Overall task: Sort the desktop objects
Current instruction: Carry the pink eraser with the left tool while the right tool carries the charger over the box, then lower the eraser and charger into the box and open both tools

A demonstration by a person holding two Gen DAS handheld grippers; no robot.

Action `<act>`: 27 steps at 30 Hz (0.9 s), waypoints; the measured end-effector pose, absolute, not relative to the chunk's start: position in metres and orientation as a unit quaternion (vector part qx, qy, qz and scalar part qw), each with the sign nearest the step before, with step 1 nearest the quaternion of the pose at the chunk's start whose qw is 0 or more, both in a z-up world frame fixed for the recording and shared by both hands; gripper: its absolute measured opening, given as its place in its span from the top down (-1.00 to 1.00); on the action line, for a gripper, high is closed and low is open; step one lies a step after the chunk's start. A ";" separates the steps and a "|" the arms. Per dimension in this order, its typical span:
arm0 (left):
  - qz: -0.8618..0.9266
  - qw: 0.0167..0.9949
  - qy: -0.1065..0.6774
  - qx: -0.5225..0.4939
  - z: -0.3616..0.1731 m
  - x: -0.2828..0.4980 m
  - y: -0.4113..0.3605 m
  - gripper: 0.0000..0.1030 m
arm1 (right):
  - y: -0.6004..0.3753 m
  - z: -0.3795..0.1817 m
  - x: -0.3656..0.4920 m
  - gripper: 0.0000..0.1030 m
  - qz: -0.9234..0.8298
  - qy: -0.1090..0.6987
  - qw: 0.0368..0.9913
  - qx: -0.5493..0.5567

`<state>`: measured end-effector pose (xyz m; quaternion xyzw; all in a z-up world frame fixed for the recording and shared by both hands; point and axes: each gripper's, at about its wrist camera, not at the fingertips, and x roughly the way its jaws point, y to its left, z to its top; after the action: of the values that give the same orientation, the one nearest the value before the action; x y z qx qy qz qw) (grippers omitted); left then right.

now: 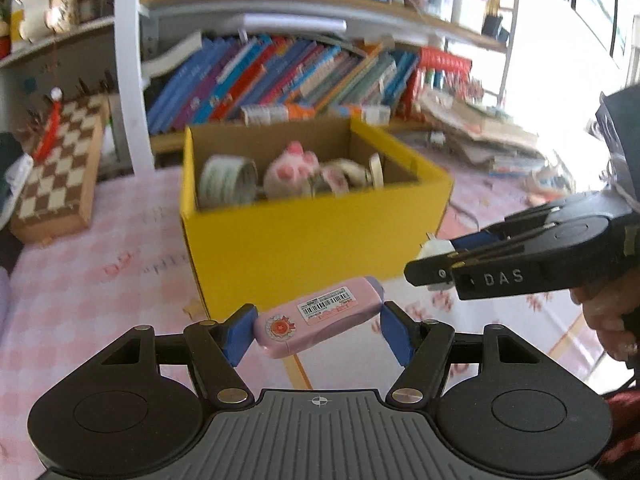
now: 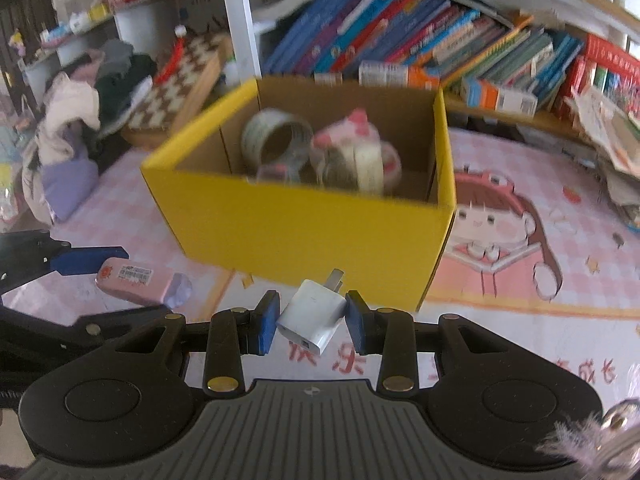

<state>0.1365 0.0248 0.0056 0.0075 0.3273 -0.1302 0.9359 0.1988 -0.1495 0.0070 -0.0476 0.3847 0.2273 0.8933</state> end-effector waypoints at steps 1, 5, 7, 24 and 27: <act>-0.129 0.939 0.320 0.005 0.011 0.137 0.027 -0.30 | -0.150 0.013 0.200 0.35 0.230 0.378 0.896 -0.046; -0.126 0.949 0.290 0.005 0.034 0.143 0.031 -0.31 | -0.151 0.034 0.207 0.35 0.239 0.353 0.904 -0.039; -0.125 0.953 0.276 0.009 0.044 0.150 0.033 -0.31 | -0.151 0.044 0.214 0.35 0.243 0.340 0.908 -0.040; -0.104 0.951 0.290 0.040 0.039 0.239 0.024 -0.31 | -0.128 0.059 0.323 0.35 0.275 0.310 0.903 -0.112; -0.107 0.944 0.310 0.046 0.027 0.252 0.016 -0.31 | -0.116 0.048 0.341 0.35 0.289 0.325 0.892 -0.126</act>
<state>0.2524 0.0163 0.0265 0.0456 0.3104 -0.1066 0.9435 0.3405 -0.1159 0.0479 -0.1265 0.3248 0.2891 0.8916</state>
